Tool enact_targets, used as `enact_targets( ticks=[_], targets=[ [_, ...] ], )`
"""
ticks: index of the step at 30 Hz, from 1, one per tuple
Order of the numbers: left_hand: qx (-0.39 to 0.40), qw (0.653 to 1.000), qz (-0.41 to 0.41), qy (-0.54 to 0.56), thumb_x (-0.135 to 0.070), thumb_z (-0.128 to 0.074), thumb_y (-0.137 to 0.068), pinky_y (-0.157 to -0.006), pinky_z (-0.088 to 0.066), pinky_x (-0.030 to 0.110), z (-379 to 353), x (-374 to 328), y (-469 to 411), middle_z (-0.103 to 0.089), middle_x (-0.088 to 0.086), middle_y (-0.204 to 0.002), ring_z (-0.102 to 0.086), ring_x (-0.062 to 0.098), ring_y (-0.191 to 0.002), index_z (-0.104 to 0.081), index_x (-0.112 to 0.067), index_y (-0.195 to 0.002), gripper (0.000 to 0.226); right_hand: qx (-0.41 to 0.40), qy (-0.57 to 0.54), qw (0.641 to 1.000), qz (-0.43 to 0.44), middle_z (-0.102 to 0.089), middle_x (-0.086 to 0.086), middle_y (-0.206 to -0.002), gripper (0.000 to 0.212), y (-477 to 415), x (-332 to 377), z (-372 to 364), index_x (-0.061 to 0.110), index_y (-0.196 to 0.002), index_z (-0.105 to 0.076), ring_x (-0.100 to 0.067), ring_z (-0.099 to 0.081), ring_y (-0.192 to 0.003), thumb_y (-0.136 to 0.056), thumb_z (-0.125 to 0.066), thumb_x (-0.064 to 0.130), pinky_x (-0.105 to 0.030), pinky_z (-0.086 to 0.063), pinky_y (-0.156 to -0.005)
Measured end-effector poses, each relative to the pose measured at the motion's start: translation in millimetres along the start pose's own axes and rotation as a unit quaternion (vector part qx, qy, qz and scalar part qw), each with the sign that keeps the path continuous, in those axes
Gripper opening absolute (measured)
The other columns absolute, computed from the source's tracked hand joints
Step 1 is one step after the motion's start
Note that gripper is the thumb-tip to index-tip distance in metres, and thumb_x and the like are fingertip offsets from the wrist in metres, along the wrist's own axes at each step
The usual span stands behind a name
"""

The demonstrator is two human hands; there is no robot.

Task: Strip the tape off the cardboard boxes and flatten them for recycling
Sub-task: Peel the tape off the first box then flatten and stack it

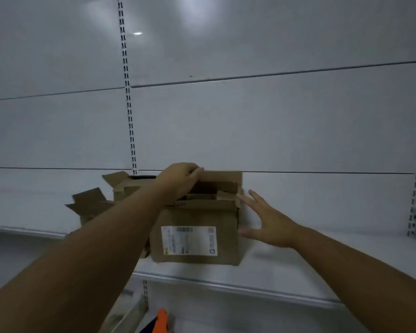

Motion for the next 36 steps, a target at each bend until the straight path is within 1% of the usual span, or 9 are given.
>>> enact_targets(
  ticks=[5, 9, 14, 16, 21, 26, 29, 32, 36],
  targets=[
    [-0.006, 1.0, -0.004, -0.002, -0.045, -0.034, -0.097, -0.057, -0.038, 0.027, 9.5, 24.0, 15.7, -0.059, -0.003, -0.077, -0.055, 0.016, -0.074, -0.063, -0.018, -0.096, 0.039, -0.062, -0.046, 0.997, 0.007, 0.004, 0.012, -0.157, 0.066, -11.9, 8.9, -12.4, 0.046, -0.138, -0.029, -0.014, -0.016, -0.142, -0.079, -0.054, 0.062, -0.037, -0.029, -0.111],
    [-0.046, 0.998, -0.026, -0.018, -0.039, -0.033, -0.099, -0.061, -0.04, 0.028, 28.2, 31.1, 13.9, -0.064, 0.003, -0.088, -0.051, 0.009, -0.068, -0.064, -0.014, -0.104, 0.041, -0.109, -0.074, 0.991, 0.029, -0.035, 0.007, -0.144, 0.042, -4.7, 13.0, -5.2, 0.024, -0.129, -0.048, -0.011, -0.043, -0.125, -0.089, -0.057, 0.035, -0.04, -0.043, -0.102],
    [-0.031, 0.999, -0.021, 0.028, -0.035, -0.031, -0.1, -0.081, -0.044, 0.032, 28.8, 39.5, 4.3, -0.067, 0.005, -0.097, -0.06, 0.019, -0.09, -0.063, -0.014, -0.108, 0.039, -0.188, -0.069, 0.978, 0.054, -0.053, 0.023, -0.109, 0.028, 25.4, 14.9, 16.4, 0.041, -0.113, -0.045, 0.012, -0.051, -0.102, -0.093, -0.051, 0.022, -0.006, -0.044, -0.084],
    [-0.026, 0.998, -0.026, 0.058, -0.034, -0.032, -0.1, -0.083, -0.047, 0.034, 24.4, 37.8, 1.4, -0.069, 0.005, -0.092, -0.063, 0.021, -0.089, -0.065, -0.013, -0.104, 0.039, -0.229, -0.074, 0.97, 0.036, -0.057, 0.019, -0.101, 0.018, 38.7, 8.8, 31.9, 0.036, -0.107, -0.047, 0.012, -0.055, -0.094, -0.093, -0.047, 0.025, -0.002, -0.043, -0.074],
    [-0.009, 0.975, -0.054, 0.215, -0.036, -0.037, -0.099, -0.073, -0.051, 0.031, 5.3, 9.0, -8.3, -0.072, 0.007, -0.084, -0.068, 0.018, -0.077, -0.069, -0.013, -0.094, 0.04, -0.348, -0.047, 0.936, -0.032, -0.059, 0.006, -0.074, 0.019, 72.7, -19.9, 85.0, 0.018, -0.091, -0.053, -0.007, -0.057, -0.065, -0.09, -0.039, 0.031, -0.025, -0.043, -0.055],
    [0.033, 0.934, -0.114, 0.338, -0.053, -0.037, -0.092, -0.086, -0.05, 0.022, -22.8, -41.1, -9.9, -0.057, -0.001, -0.13, -0.059, 0.014, -0.113, -0.047, -0.027, -0.131, 0.048, -0.434, -0.165, 0.864, -0.196, -0.057, -0.009, -0.078, 0.027, 109.6, -78.1, 118.6, 0.009, -0.08, -0.054, -0.02, -0.051, -0.071, -0.098, -0.04, 0.023, -0.03, -0.038, -0.061],
    [0.051, 0.914, -0.128, 0.382, -0.063, -0.04, -0.081, -0.103, -0.038, 0.032, -43.6, -66.7, -4.8, -0.029, -0.005, -0.152, -0.035, 0.015, -0.133, -0.011, -0.036, -0.147, 0.077, -0.471, -0.314, 0.77, -0.294, -0.064, -0.006, -0.083, 0.028, 131.4, -102.0, 116.9, 0.018, -0.078, -0.058, -0.019, -0.06, -0.072, -0.098, -0.04, 0.027, -0.027, -0.045, -0.056],
    [0.038, 0.901, -0.132, 0.412, -0.048, -0.055, -0.084, -0.113, -0.027, 0.042, -64.9, -88.9, -3.0, -0.013, 0.0, -0.157, -0.019, 0.015, -0.141, 0.003, -0.031, -0.148, 0.088, -0.452, -0.473, 0.679, -0.333, -0.073, -0.004, -0.075, 0.022, 138.0, -110.1, 88.5, 0.016, -0.087, -0.064, -0.023, -0.07, -0.066, -0.095, -0.045, 0.023, -0.03, -0.053, -0.047],
    [-0.047, 0.908, -0.114, 0.4, -0.026, -0.066, -0.085, -0.108, -0.008, 0.018, -85.5, -101.6, -4.5, 0.009, 0.0, -0.158, 0.002, -0.006, -0.134, -0.002, -0.028, -0.148, 0.09, -0.374, -0.533, 0.672, -0.353, -0.071, -0.015, -0.099, 0.03, 132.1, -111.4, 55.4, 0.01, -0.106, -0.065, -0.037, -0.066, -0.091, -0.092, -0.039, 0.016, -0.047, -0.056, -0.058]
  ],
)
Point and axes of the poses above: each hand's wrist, its own y-axis away from the middle knuckle, its own z-axis out of the back of the hand, x = y × z, the point moved 9 cm from there along -y, towards the middle knuckle
